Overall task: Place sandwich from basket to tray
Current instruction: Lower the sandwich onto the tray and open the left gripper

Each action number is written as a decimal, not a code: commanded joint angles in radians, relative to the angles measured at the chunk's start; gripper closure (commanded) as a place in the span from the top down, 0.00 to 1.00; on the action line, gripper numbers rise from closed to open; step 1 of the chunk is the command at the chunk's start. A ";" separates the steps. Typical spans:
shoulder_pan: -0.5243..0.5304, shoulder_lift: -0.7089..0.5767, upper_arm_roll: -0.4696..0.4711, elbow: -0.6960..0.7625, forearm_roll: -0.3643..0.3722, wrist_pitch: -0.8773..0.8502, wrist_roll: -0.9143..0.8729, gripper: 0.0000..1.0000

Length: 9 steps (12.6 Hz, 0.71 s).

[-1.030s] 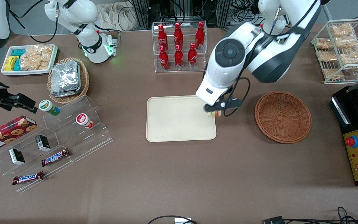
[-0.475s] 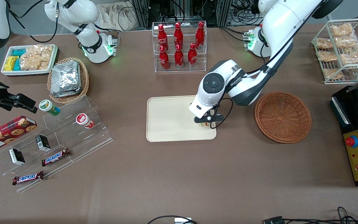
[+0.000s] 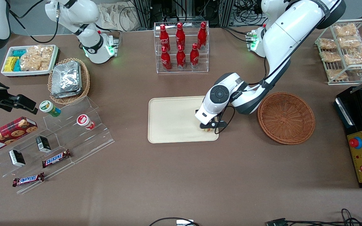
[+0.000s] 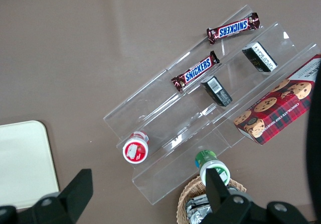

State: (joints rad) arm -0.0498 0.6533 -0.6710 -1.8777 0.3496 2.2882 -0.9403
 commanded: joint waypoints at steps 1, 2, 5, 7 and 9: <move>-0.001 -0.003 -0.001 -0.008 0.028 0.016 -0.020 0.55; 0.001 -0.003 -0.001 -0.008 0.028 0.016 -0.031 1.00; 0.001 -0.017 -0.002 -0.004 0.028 0.004 -0.048 1.00; -0.001 -0.040 -0.010 0.002 0.025 -0.025 -0.087 1.00; 0.001 -0.076 -0.021 0.012 0.023 -0.094 -0.113 1.00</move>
State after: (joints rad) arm -0.0499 0.6344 -0.6802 -1.8681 0.3574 2.2566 -1.0101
